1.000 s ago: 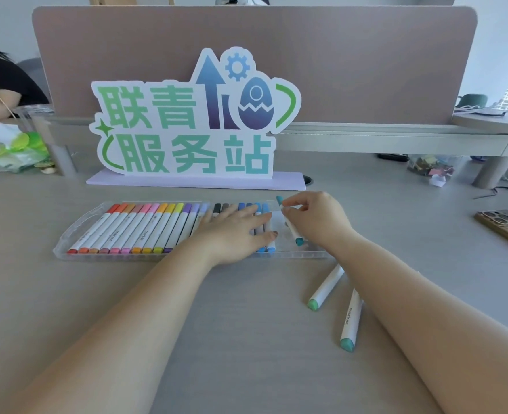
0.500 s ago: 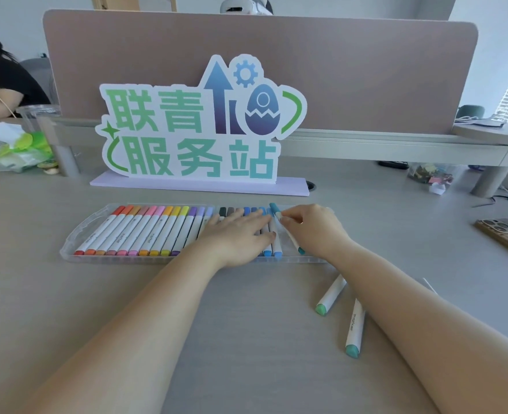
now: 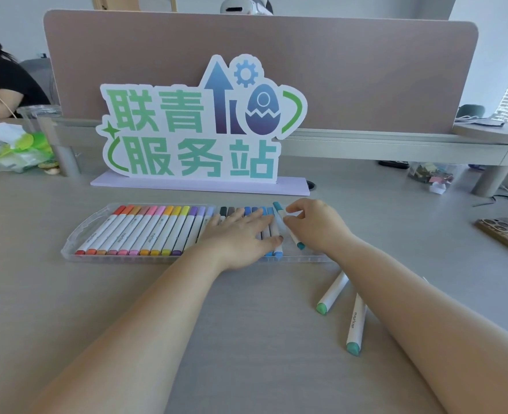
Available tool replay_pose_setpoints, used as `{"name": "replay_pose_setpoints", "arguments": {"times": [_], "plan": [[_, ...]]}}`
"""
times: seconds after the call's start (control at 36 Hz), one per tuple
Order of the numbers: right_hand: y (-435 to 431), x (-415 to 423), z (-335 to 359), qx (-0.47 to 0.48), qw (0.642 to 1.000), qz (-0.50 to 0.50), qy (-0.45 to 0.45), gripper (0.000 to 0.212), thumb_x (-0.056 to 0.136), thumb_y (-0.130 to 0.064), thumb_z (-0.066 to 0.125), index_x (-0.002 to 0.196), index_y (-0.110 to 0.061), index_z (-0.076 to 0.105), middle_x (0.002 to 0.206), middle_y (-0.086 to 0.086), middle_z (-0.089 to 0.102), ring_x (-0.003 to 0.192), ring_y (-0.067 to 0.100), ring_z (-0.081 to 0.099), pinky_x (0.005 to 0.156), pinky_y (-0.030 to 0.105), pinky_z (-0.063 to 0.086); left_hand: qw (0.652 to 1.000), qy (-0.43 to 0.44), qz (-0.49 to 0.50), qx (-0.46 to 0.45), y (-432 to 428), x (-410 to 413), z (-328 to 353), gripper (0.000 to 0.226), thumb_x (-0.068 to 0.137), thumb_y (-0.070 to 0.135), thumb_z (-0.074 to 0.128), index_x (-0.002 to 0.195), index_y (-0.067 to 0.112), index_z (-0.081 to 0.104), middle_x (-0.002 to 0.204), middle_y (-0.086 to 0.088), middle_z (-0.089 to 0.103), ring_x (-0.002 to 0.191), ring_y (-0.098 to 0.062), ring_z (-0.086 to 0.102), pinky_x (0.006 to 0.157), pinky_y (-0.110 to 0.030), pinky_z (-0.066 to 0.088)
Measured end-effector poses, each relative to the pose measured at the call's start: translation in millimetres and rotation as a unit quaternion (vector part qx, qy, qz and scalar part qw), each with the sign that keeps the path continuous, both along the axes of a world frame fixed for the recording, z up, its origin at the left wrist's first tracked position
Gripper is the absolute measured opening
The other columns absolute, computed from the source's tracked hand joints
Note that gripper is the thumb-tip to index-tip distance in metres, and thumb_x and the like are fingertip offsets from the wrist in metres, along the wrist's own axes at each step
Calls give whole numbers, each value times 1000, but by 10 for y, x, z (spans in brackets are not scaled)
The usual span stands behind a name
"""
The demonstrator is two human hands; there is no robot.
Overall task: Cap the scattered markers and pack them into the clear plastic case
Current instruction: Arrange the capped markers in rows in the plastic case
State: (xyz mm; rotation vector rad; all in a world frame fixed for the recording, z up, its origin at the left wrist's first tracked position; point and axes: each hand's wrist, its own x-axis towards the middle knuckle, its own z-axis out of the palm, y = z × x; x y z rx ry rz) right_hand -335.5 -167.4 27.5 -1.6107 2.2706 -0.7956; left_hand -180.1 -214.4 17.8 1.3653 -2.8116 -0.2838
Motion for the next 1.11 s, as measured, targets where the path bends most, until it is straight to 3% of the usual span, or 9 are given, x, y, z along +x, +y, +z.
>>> {"name": "replay_pose_setpoints", "arguments": {"times": [0.19,0.36,0.44,0.53,0.64,0.69,0.78,1.0,1.11], "plan": [[-14,13,-31,-13,1000,4,9,34,93,-34,48,126,-32,56,112,-3,62,92,14,58,84,33,52,1000,13,0,1,6,-2,-7,57,94,63,19,147,45,12,158,17,1,147,-13,-3,117,-48,0],[-48,10,-98,-12,999,12,46,30,94,-37,46,118,-34,64,110,-6,68,98,15,62,86,34,52,999,30,-1,12,-22,4,-1,50,98,44,21,147,43,15,158,16,3,147,-12,-3,117,-48,2],[-47,5,-113,-8,998,25,57,30,96,-36,43,106,-27,69,93,0,71,85,20,64,78,33,54,999,34,-1,20,-32,5,1,50,98,38,21,148,41,15,158,17,2,147,-12,-3,117,-48,2],[-53,11,-142,-7,994,36,101,38,99,-37,38,88,-15,67,74,4,63,74,24,57,66,32,45,999,35,1,22,-44,2,4,51,98,34,22,148,39,15,158,17,2,147,-11,-3,117,-46,3],[4,51,-146,1,974,62,216,37,101,-36,30,83,-15,56,87,2,56,96,24,48,82,36,40,999,35,3,27,-49,2,3,51,99,32,21,149,37,14,158,18,1,146,-10,-3,118,-45,1],[38,72,-123,18,965,73,251,37,101,-36,27,89,-18,57,98,2,55,103,24,45,90,37,39,999,36,4,29,-48,3,1,51,99,33,21,149,38,14,158,19,1,146,-10,-3,118,-44,1],[36,90,-94,38,959,84,269,37,101,-35,27,101,-22,62,102,0,52,109,23,43,91,35,34,999,33,3,17,-45,5,-10,50,99,34,20,149,38,15,158,18,2,146,-10,-2,118,-45,2],[79,124,20,81,954,82,276,37,103,-34,25,106,-23,60,113,4,55,114,25,43,95,37,32,999,33,-1,-5,17,20,-18,50,99,35,16,149,38,15,158,17,3,147,-11,0,117,-47,4],[231,-24,132,41,983,70,166,35,101,-34,30,125,-32,56,119,2,58,122,28,41,98,37,36,996,69,7,-59,124,52,78,47,99,35,27,146,31,29,155,9,24,142,-17,22,114,-41,15]]}}
